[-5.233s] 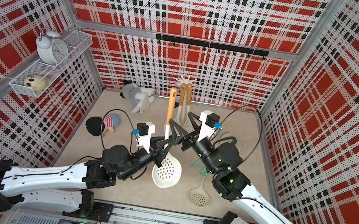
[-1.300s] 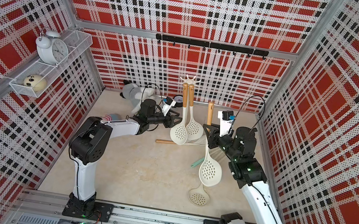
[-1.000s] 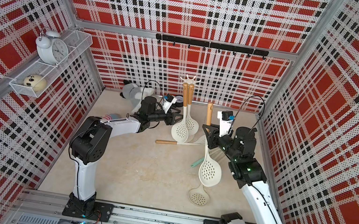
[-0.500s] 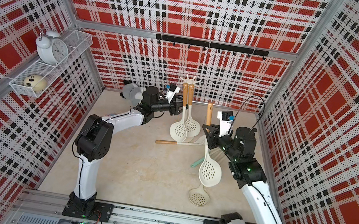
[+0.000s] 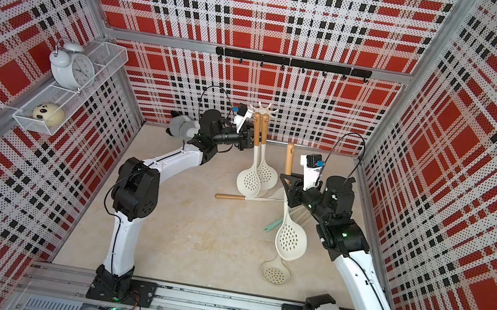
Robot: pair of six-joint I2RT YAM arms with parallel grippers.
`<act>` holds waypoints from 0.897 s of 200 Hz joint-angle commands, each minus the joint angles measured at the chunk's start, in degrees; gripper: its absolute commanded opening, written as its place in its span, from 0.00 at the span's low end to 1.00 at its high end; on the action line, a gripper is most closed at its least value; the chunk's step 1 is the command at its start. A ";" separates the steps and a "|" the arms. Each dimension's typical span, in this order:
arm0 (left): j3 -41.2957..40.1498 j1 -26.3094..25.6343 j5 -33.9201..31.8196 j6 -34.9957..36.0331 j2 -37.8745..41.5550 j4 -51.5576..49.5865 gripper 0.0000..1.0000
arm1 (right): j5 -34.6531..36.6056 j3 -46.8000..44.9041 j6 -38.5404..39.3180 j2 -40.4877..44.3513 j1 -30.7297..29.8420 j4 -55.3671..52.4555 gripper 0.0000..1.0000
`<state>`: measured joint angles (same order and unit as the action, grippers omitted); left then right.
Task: Hang the skimmer on the kitchen utensil rack
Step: Adjust the rack at the center of the board.
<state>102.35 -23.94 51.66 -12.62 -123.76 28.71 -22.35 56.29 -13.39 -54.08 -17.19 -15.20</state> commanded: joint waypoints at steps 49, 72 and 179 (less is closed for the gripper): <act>-5.99 1.13 -7.18 -1.29 5.59 5.08 0.00 | -1.18 -0.17 -0.59 0.92 0.58 1.66 0.00; -10.14 1.27 -15.21 0.33 9.96 5.30 0.00 | -1.30 -0.55 -0.76 1.09 0.62 2.02 0.00; -19.84 -15.14 -101.18 8.99 23.76 5.92 0.00 | -1.19 -3.33 -2.52 1.09 0.68 3.85 0.00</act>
<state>80.68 -34.22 -24.16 -2.66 -105.25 26.28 -23.35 53.15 -14.81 -54.08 -17.06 -14.31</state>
